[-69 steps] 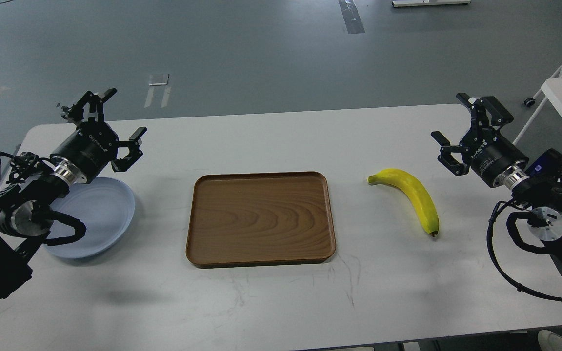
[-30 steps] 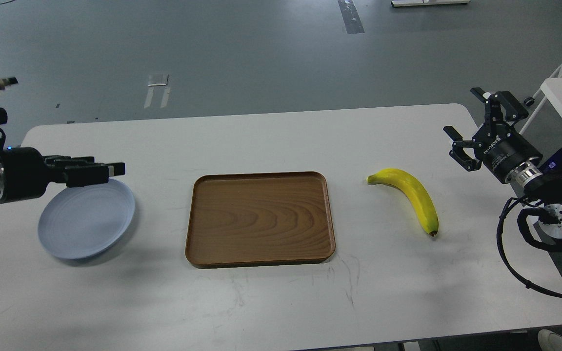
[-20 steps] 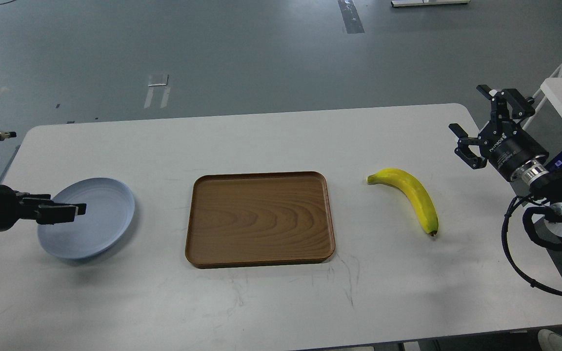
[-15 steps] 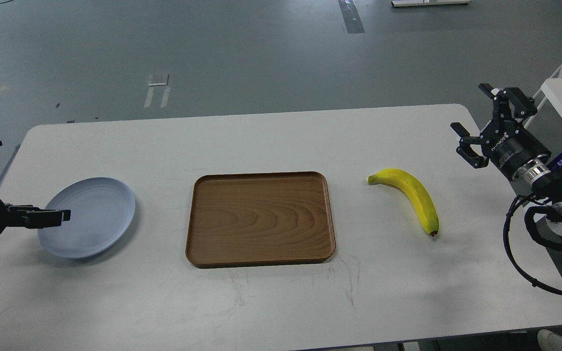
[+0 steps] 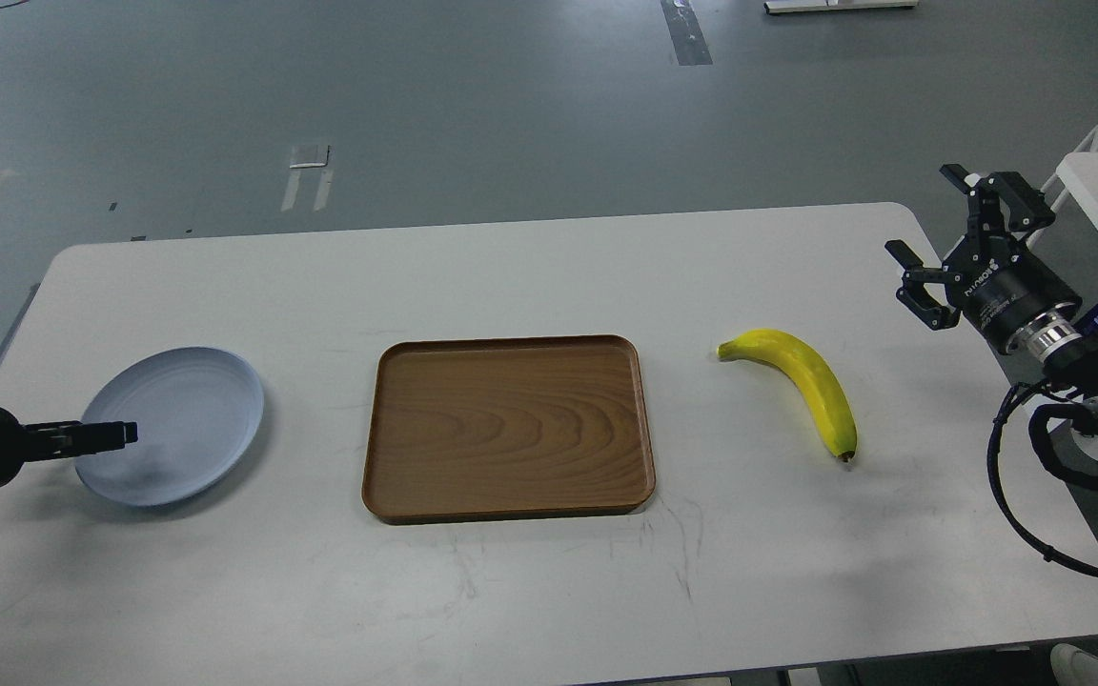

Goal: Place banana on plate with both arms
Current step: 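Lower the left gripper and grasp the rim of the light blue plate, then lift the plate with the left gripper and carry it over the wooden tray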

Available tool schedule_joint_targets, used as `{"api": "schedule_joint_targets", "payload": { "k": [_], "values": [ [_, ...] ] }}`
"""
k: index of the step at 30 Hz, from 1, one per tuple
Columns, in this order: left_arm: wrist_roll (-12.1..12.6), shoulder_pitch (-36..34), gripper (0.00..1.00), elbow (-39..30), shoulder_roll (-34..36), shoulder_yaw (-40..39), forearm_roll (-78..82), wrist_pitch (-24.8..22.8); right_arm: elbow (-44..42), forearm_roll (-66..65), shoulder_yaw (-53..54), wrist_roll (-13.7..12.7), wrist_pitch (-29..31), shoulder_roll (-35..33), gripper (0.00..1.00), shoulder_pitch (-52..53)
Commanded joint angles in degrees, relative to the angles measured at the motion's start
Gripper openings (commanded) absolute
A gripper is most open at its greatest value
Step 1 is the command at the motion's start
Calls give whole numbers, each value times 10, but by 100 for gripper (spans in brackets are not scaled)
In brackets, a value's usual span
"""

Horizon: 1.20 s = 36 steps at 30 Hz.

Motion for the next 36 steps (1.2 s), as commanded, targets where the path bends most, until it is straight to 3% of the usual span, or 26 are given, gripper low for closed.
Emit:
{"api": "schedule_joint_targets", "payload": {
  "k": [1,2,6,8,21,27,29,36],
  "values": [
    [0,0,55,5,-4,0,-1,0,0,0,0,0,0,-1,100,0],
    [0,0,51,6,-4,0,-1,0,0,0,0,0,0,-1,100,0],
    [0,0,12,7,-4,0,-1,0,0,0,0,0,0,-1,100,0],
    [0,0,0,8,-3,1,-1,0,0,0,0,0,0,-1,100,0],
    [0,-7,0,9,3,0,-13,-1,0,0,0,0,0,-1,100,0],
    [0,-47,0,1,7,0,-24,-29,0,0,0,0,0,-1,100,0],
    [0,-77,0,-17,18,-2,-22,-53,0,0,0,0,0,-2,100,0],
    [0,-156,0,-119,14,-1,-15,-53,1,0,0,0,0,-10,100,0]
  ]
}}
